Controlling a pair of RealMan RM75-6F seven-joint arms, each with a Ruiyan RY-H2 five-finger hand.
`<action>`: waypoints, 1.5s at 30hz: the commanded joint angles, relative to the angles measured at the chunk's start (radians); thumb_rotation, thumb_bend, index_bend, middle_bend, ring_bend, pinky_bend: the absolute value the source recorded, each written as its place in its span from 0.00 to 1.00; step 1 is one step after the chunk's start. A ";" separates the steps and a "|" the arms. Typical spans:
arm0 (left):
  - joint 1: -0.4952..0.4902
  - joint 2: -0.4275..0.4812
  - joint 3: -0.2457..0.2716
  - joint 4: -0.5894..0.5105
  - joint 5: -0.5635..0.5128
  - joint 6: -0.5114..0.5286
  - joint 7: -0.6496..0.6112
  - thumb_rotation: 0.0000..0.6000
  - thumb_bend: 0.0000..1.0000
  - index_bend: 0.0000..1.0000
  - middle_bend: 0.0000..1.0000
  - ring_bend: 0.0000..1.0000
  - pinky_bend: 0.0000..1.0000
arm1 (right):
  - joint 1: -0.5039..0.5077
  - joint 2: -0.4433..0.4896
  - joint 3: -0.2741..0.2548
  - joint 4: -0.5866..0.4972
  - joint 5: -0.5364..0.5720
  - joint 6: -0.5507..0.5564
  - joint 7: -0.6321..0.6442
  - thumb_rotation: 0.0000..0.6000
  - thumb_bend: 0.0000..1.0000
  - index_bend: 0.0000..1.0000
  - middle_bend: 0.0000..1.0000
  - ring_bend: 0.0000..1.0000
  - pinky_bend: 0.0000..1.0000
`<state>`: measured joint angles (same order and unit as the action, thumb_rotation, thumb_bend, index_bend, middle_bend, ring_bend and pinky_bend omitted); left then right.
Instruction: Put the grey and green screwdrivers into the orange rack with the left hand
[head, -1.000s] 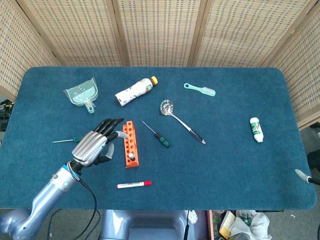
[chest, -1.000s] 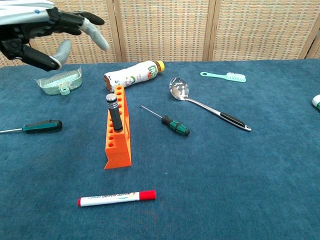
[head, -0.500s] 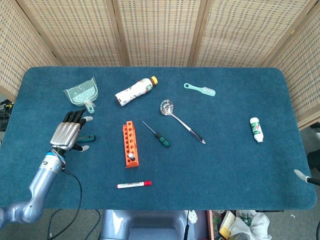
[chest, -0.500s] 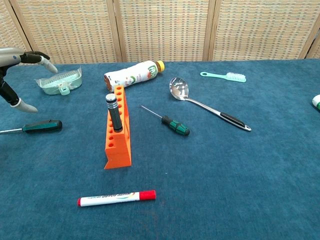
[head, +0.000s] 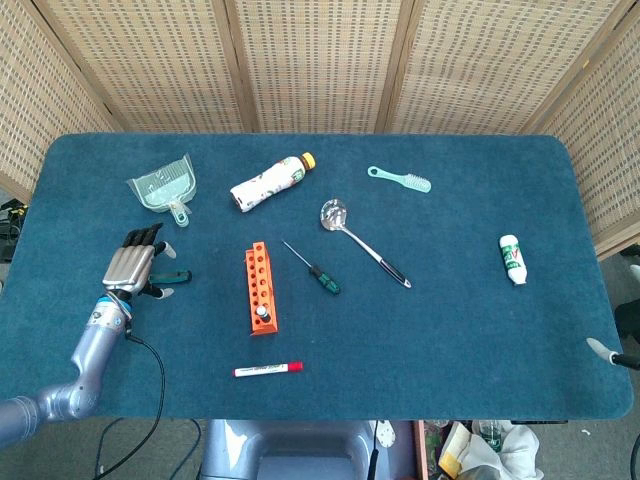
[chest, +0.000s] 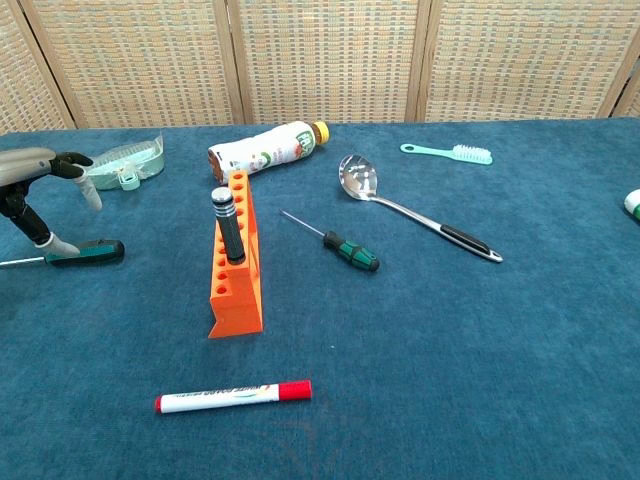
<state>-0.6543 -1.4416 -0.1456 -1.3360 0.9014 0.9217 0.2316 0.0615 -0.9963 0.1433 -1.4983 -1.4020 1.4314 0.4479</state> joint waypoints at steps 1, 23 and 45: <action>0.002 -0.037 -0.003 0.061 0.025 -0.011 -0.037 1.00 0.02 0.41 0.00 0.00 0.00 | 0.000 -0.001 -0.001 0.000 -0.001 0.000 -0.002 1.00 0.00 0.02 0.00 0.00 0.00; -0.006 -0.134 -0.034 0.244 0.020 -0.133 -0.126 1.00 0.17 0.43 0.00 0.00 0.00 | 0.005 -0.005 0.000 0.000 0.007 -0.011 -0.017 1.00 0.00 0.02 0.00 0.00 0.00; -0.004 -0.156 -0.048 0.262 0.011 -0.134 -0.094 1.00 0.39 0.60 0.00 0.00 0.00 | 0.007 -0.006 0.001 0.003 0.011 -0.018 -0.010 1.00 0.00 0.02 0.00 0.00 0.00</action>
<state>-0.6602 -1.6009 -0.1912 -1.0690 0.9110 0.7849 0.1403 0.0690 -1.0019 0.1448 -1.4948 -1.3911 1.4134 0.4377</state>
